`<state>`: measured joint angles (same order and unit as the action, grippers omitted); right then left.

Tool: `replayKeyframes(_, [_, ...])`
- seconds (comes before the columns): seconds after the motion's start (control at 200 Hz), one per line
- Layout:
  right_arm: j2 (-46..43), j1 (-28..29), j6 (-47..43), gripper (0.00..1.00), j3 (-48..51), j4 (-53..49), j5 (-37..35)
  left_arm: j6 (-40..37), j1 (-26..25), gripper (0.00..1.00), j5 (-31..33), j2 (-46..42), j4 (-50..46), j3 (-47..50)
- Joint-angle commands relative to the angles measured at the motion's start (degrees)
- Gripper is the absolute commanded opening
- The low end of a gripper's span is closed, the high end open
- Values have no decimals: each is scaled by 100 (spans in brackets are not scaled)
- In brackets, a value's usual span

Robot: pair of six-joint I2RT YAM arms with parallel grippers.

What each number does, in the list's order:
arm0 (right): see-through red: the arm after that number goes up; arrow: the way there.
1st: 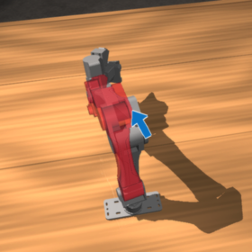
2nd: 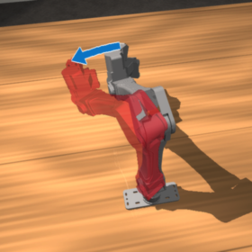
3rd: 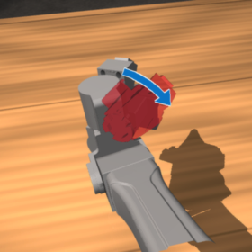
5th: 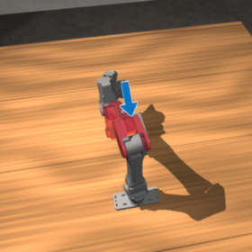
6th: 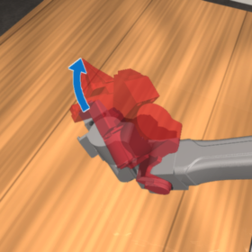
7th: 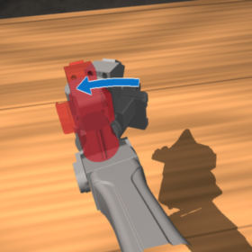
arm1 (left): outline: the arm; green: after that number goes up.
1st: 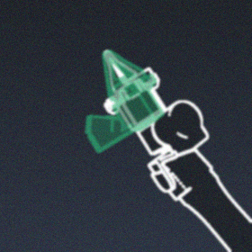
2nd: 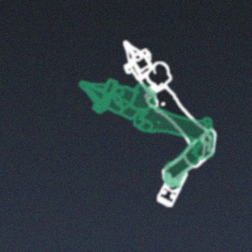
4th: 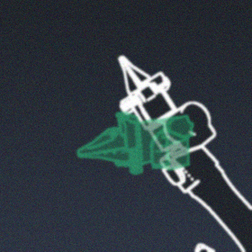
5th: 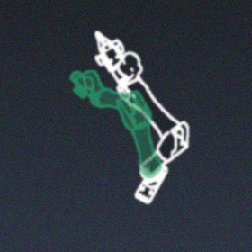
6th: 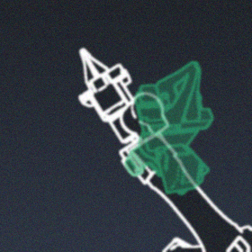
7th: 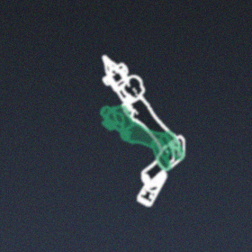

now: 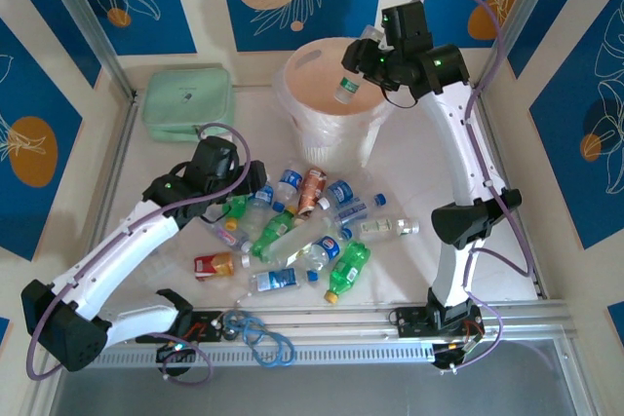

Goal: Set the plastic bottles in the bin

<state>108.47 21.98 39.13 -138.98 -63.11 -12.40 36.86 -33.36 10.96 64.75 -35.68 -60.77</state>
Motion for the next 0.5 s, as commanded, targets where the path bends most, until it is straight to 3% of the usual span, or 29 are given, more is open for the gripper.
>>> replayKeyframes(0.0, [-97,-27,-108,66,-86,-86,72,84,89,80,-67,-129,-114,57])
replayKeyframes(0.36, [-449,11,-202,76,56,-191,-113,82,145,82,-105,-208,-280,153])
replayKeyframes(0.49, [-875,406,-489,80,674,32,-919,-36,181,83,29,-350,-703,188])
